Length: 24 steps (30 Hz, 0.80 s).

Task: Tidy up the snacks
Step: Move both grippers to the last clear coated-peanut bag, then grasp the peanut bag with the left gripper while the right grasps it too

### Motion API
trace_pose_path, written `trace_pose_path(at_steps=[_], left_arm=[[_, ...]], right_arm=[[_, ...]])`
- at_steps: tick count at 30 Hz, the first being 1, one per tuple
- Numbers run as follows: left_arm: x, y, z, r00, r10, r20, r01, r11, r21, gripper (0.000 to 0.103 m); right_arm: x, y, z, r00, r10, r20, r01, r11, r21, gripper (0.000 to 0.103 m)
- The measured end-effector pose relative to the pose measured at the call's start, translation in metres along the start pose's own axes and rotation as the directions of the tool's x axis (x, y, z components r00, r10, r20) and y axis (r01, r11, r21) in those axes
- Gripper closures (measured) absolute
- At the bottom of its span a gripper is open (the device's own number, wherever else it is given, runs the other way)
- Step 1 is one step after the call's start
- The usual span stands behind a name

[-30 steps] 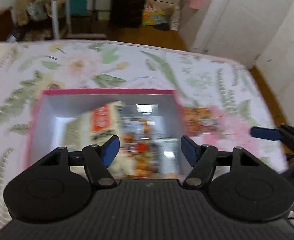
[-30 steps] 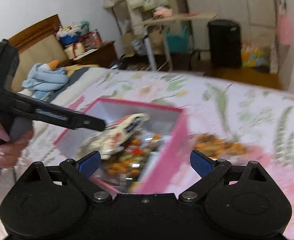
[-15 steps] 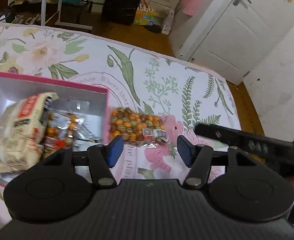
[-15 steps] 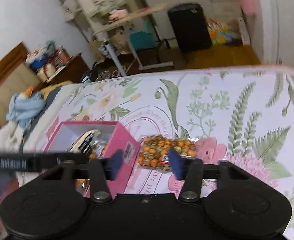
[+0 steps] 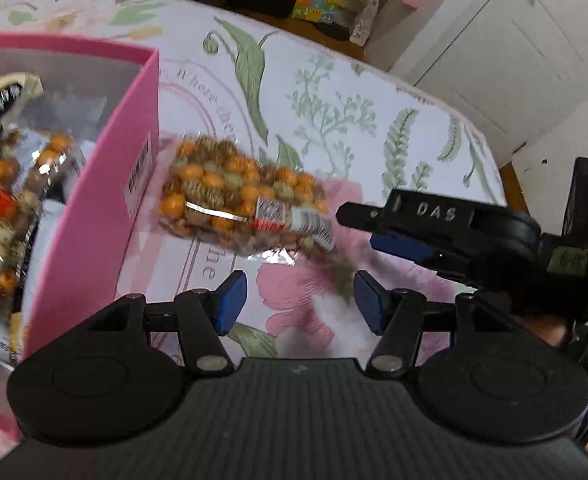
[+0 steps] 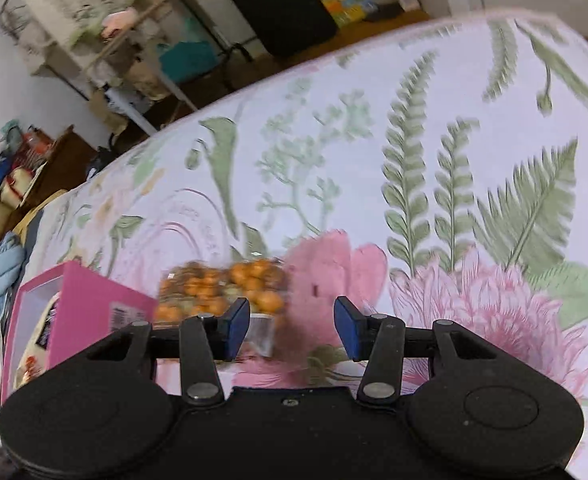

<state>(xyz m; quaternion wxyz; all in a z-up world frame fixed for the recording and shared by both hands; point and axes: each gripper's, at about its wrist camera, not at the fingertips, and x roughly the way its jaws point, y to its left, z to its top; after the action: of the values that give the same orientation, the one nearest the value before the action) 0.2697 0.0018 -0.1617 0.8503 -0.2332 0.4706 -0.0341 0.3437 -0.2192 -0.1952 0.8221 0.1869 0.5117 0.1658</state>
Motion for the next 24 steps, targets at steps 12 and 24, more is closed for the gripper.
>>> trace_pose_path(at_steps=[12,24], left_arm=[[-0.002,0.025,-0.01,0.999,-0.01,-0.035,0.008,0.998,-0.066,0.043],[-0.002,0.031,-0.017,0.99,-0.047,-0.131,0.031,0.992,-0.123,0.042]], right_arm=[[-0.026,-0.013,-0.033,0.998,0.063,0.006,-0.063,0.998,0.031,0.101],[-0.076,0.006,-0.116,0.978,0.013,-0.209,-0.038,0.993,-0.116,0.092]])
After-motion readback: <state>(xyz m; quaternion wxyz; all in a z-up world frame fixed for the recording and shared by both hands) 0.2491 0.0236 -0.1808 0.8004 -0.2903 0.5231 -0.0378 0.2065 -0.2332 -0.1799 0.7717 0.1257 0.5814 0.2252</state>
